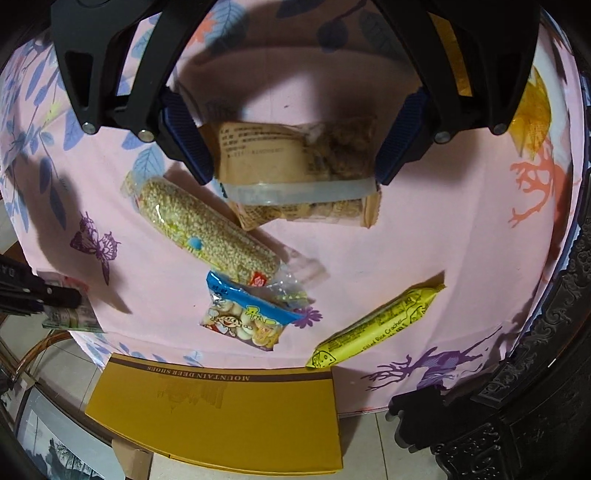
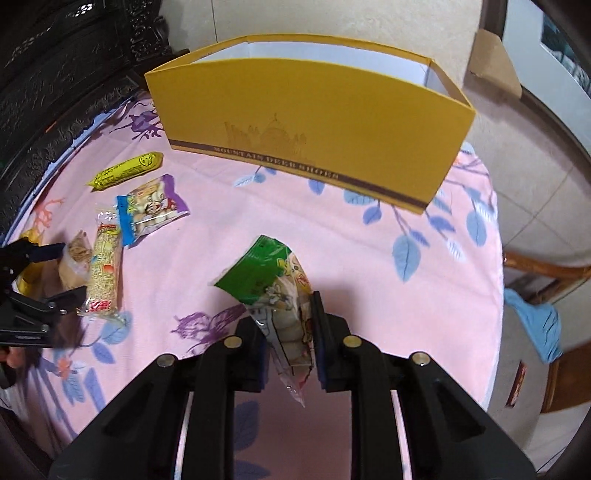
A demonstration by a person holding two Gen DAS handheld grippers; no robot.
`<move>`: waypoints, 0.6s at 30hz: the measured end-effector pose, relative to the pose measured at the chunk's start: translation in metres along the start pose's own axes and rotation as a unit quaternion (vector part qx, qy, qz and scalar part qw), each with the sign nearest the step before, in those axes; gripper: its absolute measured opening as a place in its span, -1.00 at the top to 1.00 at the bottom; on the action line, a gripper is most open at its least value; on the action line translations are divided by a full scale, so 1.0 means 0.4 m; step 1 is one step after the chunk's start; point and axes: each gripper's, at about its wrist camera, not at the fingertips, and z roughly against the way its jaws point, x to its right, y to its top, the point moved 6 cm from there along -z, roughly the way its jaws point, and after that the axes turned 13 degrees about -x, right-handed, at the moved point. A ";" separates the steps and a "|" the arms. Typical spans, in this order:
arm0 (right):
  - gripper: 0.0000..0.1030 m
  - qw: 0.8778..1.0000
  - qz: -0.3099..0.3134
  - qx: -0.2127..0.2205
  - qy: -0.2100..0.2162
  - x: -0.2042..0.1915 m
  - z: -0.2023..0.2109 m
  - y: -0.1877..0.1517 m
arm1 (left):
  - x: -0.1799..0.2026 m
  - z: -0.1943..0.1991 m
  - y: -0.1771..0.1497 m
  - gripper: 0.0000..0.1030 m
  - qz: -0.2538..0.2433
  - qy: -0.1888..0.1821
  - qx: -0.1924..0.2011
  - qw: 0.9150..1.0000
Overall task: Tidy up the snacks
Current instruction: 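Grasp the green nut bag with the right gripper while the left grasps the brown cookie bag, then drop the green bag into the yellow box with the right gripper while the left drops the cookie bag in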
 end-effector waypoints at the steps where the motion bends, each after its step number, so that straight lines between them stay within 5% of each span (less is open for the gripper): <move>1: 0.61 1.000 -0.005 -0.001 0.004 -0.007 -0.005 0.000 | 0.000 -0.004 -0.001 -0.78 0.000 0.000 -0.001 1.000; 18: 0.61 1.000 -0.012 0.003 0.011 -0.036 0.032 -0.023 | -0.001 0.043 -0.030 -0.49 0.001 -0.011 0.017 1.000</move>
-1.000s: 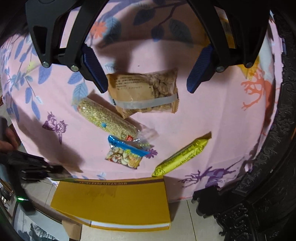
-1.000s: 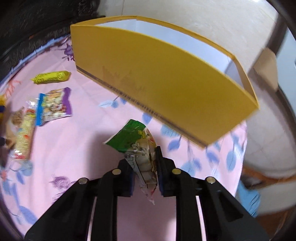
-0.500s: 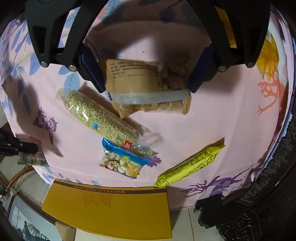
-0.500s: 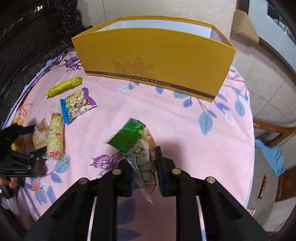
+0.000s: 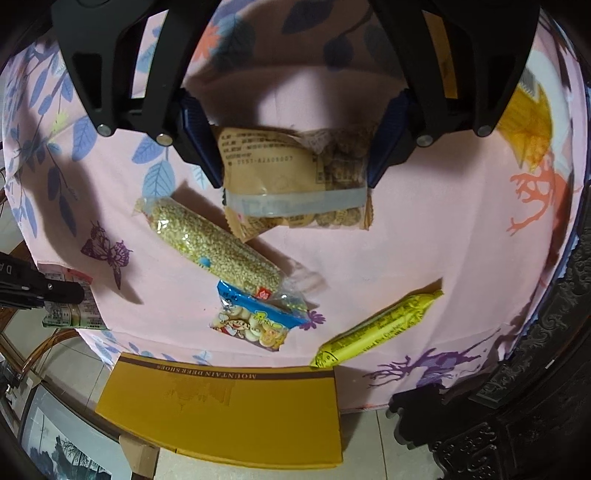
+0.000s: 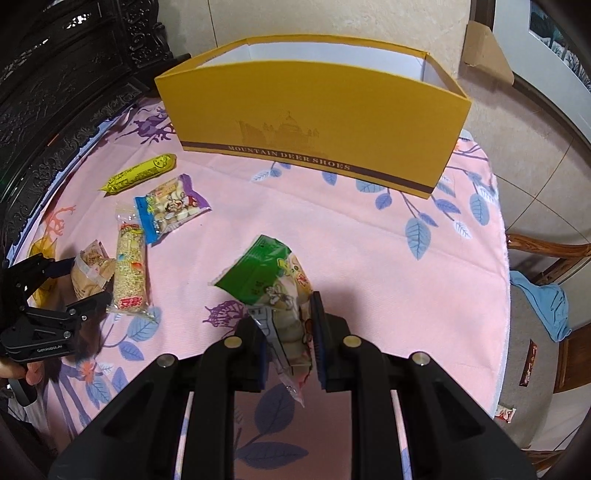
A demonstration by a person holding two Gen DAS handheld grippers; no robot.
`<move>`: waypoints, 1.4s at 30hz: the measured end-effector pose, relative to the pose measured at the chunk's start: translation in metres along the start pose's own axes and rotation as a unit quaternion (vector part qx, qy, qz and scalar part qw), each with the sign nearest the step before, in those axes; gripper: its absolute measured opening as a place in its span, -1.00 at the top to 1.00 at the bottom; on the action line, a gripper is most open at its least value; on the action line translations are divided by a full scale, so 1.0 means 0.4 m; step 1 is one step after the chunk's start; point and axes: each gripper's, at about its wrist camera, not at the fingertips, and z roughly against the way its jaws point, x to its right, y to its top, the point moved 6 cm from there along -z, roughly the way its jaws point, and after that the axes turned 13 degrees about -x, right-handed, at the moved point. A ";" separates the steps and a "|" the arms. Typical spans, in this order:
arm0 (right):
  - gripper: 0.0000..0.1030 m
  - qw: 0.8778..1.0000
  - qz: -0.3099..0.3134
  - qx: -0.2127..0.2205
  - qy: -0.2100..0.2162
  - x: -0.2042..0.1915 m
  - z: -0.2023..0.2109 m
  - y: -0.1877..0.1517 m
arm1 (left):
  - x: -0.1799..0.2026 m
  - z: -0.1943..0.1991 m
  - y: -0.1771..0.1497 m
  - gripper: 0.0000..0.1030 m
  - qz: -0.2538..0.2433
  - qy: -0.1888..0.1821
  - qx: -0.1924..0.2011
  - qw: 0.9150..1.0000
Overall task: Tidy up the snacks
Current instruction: 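Drop the green bag into the yellow box with the right gripper while the left drops the cookie bag in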
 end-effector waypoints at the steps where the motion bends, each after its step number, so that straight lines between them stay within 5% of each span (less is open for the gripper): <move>1: 0.61 1.000 -0.001 0.001 0.001 -0.002 0.004 -0.001 | -0.002 0.010 -0.002 -0.49 0.000 0.001 0.002 1.000; 8: 0.61 1.000 -0.011 0.016 0.011 -0.017 0.035 0.001 | -0.020 0.121 0.023 -0.49 0.002 0.005 0.040 0.999; 23: 0.61 0.990 -0.036 0.133 0.036 0.014 0.238 0.156 | 0.051 0.341 0.297 -0.49 -0.023 -0.021 0.167 0.985; 33: 0.61 0.974 -0.084 0.205 0.049 0.112 0.291 0.360 | 0.098 0.346 0.546 -0.50 -0.029 -0.029 0.207 0.977; 42: 0.61 0.970 -0.111 0.212 0.046 0.173 0.241 0.474 | 0.128 0.242 0.726 -0.50 -0.024 -0.009 0.173 0.985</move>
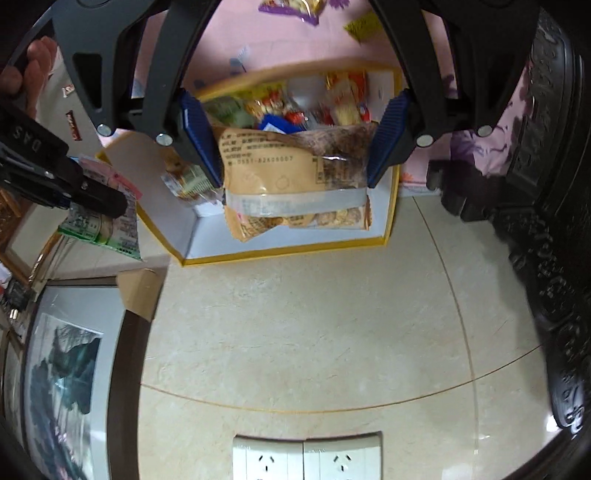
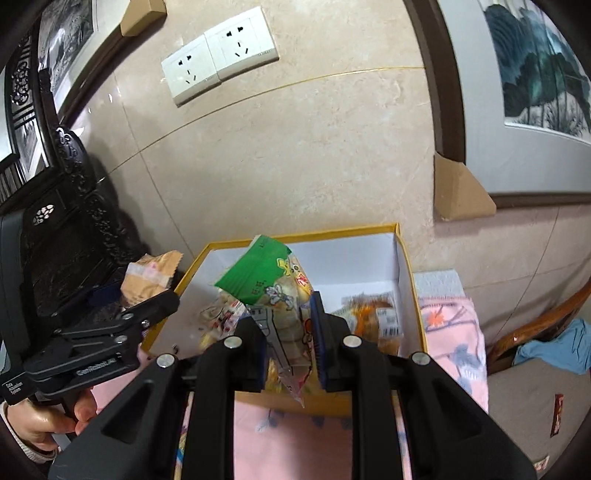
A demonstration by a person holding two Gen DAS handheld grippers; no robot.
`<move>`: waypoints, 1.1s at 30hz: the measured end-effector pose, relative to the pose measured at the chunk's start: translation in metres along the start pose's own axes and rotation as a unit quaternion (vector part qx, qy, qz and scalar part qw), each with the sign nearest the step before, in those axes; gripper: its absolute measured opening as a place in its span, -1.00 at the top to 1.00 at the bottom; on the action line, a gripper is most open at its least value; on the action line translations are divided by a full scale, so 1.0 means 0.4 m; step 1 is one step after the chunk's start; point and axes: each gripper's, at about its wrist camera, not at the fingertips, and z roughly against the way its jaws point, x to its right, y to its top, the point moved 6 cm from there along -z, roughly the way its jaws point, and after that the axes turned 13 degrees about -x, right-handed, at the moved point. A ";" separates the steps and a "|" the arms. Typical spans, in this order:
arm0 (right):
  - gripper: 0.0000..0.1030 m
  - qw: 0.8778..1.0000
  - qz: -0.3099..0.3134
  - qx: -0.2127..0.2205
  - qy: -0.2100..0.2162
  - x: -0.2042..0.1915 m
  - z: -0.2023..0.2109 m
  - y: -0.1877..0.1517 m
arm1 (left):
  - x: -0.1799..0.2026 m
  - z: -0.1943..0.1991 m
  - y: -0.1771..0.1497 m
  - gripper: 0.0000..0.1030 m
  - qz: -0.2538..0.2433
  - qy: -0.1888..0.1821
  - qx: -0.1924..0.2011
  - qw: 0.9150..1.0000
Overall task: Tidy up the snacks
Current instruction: 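Drop the green bag into the yellow box with the right gripper while the left drops the cookie bag in, then move both grippers back over the remaining snacks on the tablecloth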
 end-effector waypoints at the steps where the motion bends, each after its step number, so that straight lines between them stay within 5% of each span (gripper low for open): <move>1: 0.61 1.000 0.000 0.000 -0.002 0.003 -0.007 0.008 | 0.000 -0.012 0.012 -0.50 0.000 0.003 -0.004 1.000; 19: 0.59 0.996 -0.036 -0.066 -0.037 0.062 -0.142 0.047 | -0.023 -0.123 0.084 -0.60 0.002 0.015 -0.039 0.999; 24: -0.17 0.994 -0.068 -0.071 -0.056 0.086 -0.126 0.035 | -0.024 -0.086 0.113 -0.82 -0.022 0.023 -0.018 0.999; 28: -0.17 0.996 -0.057 -0.072 -0.020 0.056 -0.089 -0.004 | -0.043 -0.018 0.122 -0.82 -0.031 0.011 0.001 0.999; 33: -0.17 0.993 -0.003 -0.109 0.046 -0.066 -0.063 -0.161 | -0.099 0.072 0.080 -0.86 -0.020 0.014 0.018 1.000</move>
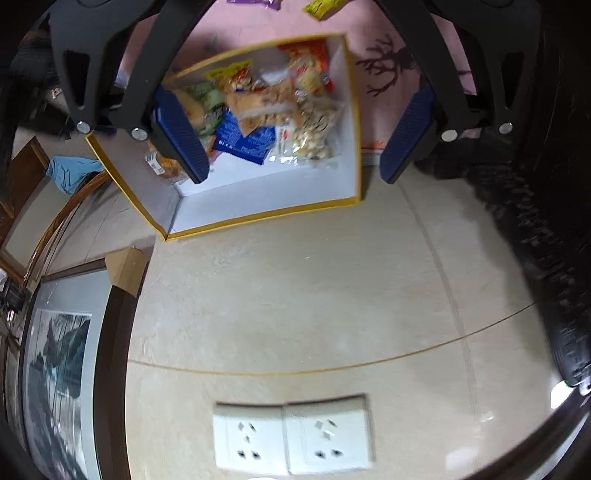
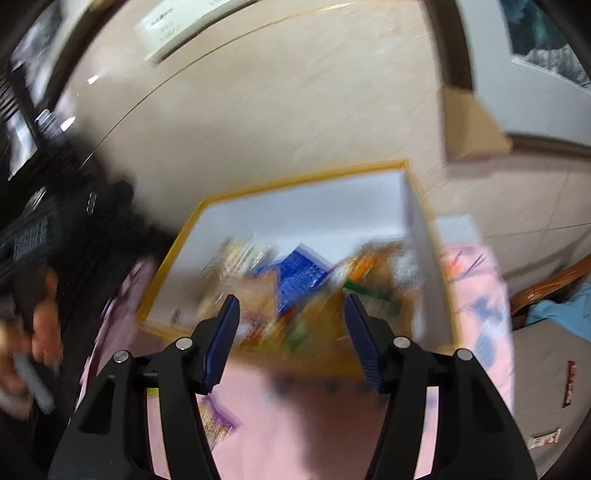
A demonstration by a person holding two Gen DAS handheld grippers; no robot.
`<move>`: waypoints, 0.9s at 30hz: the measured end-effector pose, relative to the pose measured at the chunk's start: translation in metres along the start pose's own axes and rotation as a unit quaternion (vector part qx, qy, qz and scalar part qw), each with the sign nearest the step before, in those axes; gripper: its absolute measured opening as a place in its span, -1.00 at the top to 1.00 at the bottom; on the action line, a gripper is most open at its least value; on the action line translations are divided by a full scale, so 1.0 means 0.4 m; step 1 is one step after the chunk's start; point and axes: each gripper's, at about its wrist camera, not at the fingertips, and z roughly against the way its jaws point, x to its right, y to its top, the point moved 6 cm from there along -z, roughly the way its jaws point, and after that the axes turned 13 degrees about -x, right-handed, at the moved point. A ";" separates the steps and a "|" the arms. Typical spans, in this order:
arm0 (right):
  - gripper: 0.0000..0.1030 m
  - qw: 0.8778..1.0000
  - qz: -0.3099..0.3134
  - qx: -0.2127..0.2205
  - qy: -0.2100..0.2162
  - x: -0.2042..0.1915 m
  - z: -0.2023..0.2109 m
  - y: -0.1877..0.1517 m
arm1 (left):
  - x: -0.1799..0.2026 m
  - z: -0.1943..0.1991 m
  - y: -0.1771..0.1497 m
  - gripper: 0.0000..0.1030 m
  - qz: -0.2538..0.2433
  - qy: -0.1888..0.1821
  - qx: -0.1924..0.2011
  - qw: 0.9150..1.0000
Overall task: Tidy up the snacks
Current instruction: 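Move both grippers back over the remaining snacks on the tablecloth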
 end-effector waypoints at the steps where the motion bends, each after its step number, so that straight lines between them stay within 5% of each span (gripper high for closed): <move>1: -0.17 1.000 0.010 -0.009 0.003 -0.020 -0.009 -0.028 | -0.016 0.019 -0.023 -0.86 0.002 0.006 0.000 1.000; 12: -0.17 0.985 0.095 -0.132 0.059 -0.266 -0.143 -0.363 | -0.147 0.154 -0.229 -0.86 0.053 0.056 -0.022 0.997; 23: -0.16 0.975 0.156 -0.159 0.005 -0.316 -0.259 -0.405 | -0.338 0.248 -0.447 -0.86 0.147 0.108 -0.051 0.982; 26: -0.01 0.970 0.182 -0.161 -0.016 -0.325 -0.279 -0.416 | -0.376 0.261 -0.496 -0.86 0.172 0.116 -0.062 0.976; 27: 0.19 0.968 0.198 -0.154 -0.030 -0.330 -0.279 -0.421 | -0.386 0.264 -0.507 -0.86 0.178 0.121 -0.065 0.974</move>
